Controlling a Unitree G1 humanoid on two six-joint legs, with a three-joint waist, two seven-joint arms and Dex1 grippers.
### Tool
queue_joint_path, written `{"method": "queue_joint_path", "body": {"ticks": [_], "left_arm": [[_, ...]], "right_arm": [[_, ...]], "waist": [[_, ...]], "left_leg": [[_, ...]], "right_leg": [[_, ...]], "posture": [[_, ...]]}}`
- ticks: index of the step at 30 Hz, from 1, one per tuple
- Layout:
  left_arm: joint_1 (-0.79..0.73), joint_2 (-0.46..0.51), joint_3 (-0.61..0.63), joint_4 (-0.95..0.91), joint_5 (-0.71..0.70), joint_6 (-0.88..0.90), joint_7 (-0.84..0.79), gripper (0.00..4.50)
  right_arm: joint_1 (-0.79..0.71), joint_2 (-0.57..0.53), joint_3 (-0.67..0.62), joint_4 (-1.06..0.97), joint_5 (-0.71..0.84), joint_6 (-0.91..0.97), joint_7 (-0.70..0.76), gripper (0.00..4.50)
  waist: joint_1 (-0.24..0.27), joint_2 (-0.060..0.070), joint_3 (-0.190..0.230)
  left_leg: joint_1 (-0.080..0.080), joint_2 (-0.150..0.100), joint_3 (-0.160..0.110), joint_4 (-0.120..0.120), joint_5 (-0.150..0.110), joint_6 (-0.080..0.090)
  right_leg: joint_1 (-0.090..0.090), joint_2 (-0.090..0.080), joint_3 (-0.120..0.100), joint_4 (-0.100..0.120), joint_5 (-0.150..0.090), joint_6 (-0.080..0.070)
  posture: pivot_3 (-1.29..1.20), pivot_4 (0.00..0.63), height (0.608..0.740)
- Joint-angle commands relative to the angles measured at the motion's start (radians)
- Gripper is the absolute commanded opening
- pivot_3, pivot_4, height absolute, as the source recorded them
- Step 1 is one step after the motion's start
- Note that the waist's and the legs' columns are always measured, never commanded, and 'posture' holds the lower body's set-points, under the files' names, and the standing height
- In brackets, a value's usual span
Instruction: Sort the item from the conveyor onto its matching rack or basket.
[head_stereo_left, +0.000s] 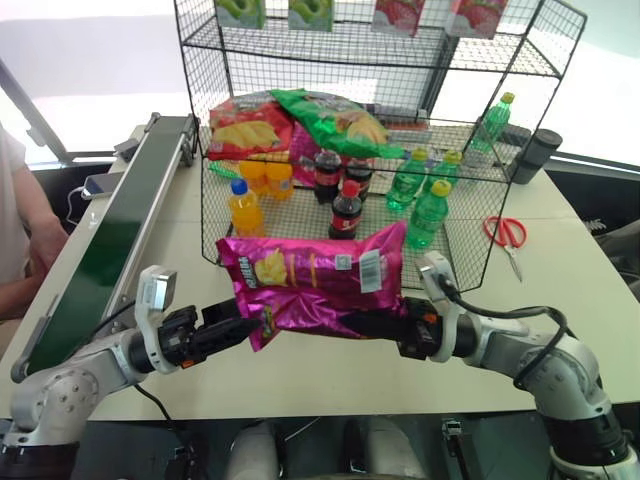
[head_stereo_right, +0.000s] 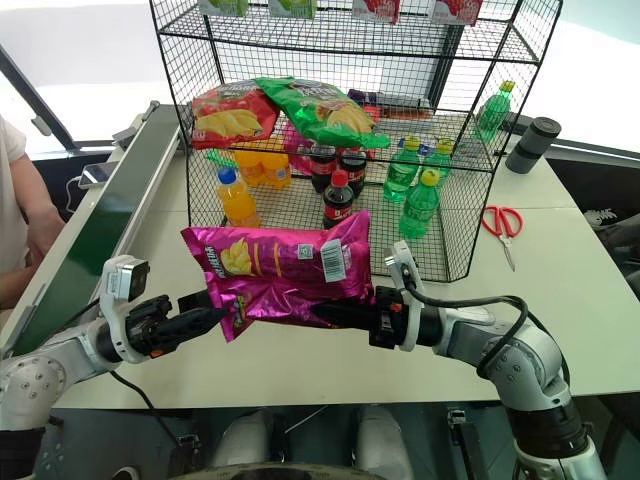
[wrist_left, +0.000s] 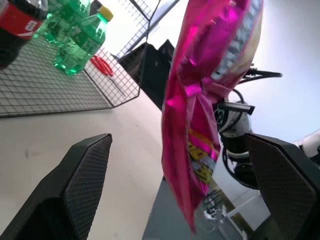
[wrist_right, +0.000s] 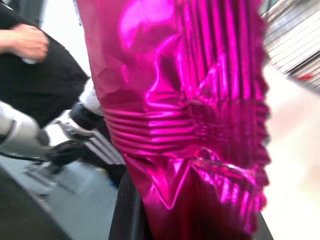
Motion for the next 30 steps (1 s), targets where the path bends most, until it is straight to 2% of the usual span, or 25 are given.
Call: {"method": "queue_joint_path", "body": {"ticks": [1,4,6,11,16,19,23,25,30], "left_arm": [[0.011,0.028,0.04,0.018,0.083,-0.088,-0.051,4.5],[0.003,0.021,0.038,0.047,0.196,-0.226,-0.075,4.5],[-0.017,0.016,0.039,0.056,0.201,-0.249,-0.091,4.5],[-0.114,-0.024,-0.002,0.111,0.239,-0.298,-0.103,4.5],[-0.207,-0.038,-0.042,0.189,0.287,-0.321,-0.133,4.5],[-0.224,-0.04,-0.053,0.2,0.296,-0.318,-0.155,4.5],[-0.229,-0.051,-0.049,0.154,0.293,-0.313,-0.139,4.5],[-0.224,-0.057,-0.051,0.132,0.299,-0.323,-0.133,4.5],[-0.207,-0.071,-0.06,0.063,0.296,-0.316,-0.106,4.5]], "right_arm": [[0.069,-0.029,-0.074,-0.072,-0.152,-0.19,0.022,0.13],[0.123,-0.028,-0.175,-0.102,-0.175,-0.266,-0.011,0.13],[0.132,-0.036,-0.202,-0.125,-0.315,-0.416,-0.015,0.13],[-0.021,-0.048,-0.226,-0.071,-0.619,-0.719,-0.114,0.13],[-0.065,-0.064,-0.281,-0.011,-0.722,-0.857,-0.154,0.13],[-0.078,-0.078,-0.34,0.078,-0.814,-0.93,-0.218,0.13],[-0.068,-0.153,-0.353,0.241,-1.029,-1.136,-0.289,0.13],[-0.073,-0.209,-0.325,0.316,-1.158,-1.206,-0.336,0.13],[-0.146,-0.266,-0.277,0.483,-1.294,-1.283,-0.453,0.13]], "waist": [[0.003,0.0,0.0],[0.006,0.001,0.0],[0.006,0.001,0.001],[-0.003,0.003,0.002],[0.001,0.002,0.001],[-0.001,0.002,0.002],[-0.004,0.003,0.002],[-0.005,0.004,0.003],[-0.011,0.005,0.004]], "left_leg": [[0.0,0.0,0.0,0.0,0.0,0.0],[-0.001,0.0,0.0,0.0,0.0,0.001],[-0.001,0.0,0.001,0.0,0.0,0.001],[0.0,0.0,0.001,0.0,0.0,0.0],[0.0,-0.002,0.001,-0.001,0.0,-0.001],[-0.001,-0.003,0.001,-0.001,0.003,-0.005],[0.0,-0.003,0.002,-0.001,0.002,-0.004],[0.001,-0.003,0.002,-0.001,0.001,-0.002],[0.002,-0.002,0.002,-0.001,0.004,-0.007]], "right_leg": [[0.0,0.0,0.0,0.0,0.0,0.0],[-0.004,0.0,0.0,-0.002,0.0,0.0],[-0.004,-0.001,0.0,-0.002,0.0,0.0],[-0.004,0.0,0.0,-0.001,0.0,0.0],[0.0,0.001,0.0,-0.001,0.001,0.004],[0.0,0.001,0.0,-0.002,0.001,0.004],[0.0,0.0,0.001,-0.002,0.001,0.005],[0.001,0.001,0.001,-0.001,0.001,0.005],[0.001,0.001,0.001,0.0,0.001,0.005]], "posture": [[0.0,0.15,0.726],[0.0,0.15,0.726],[0.0,0.15,0.726],[0.0,0.15,0.726],[0.0,0.15,0.726],[0.0,0.15,0.726],[0.0,0.15,0.726],[0.0,0.15,0.726],[0.0,0.15,0.726]]}}
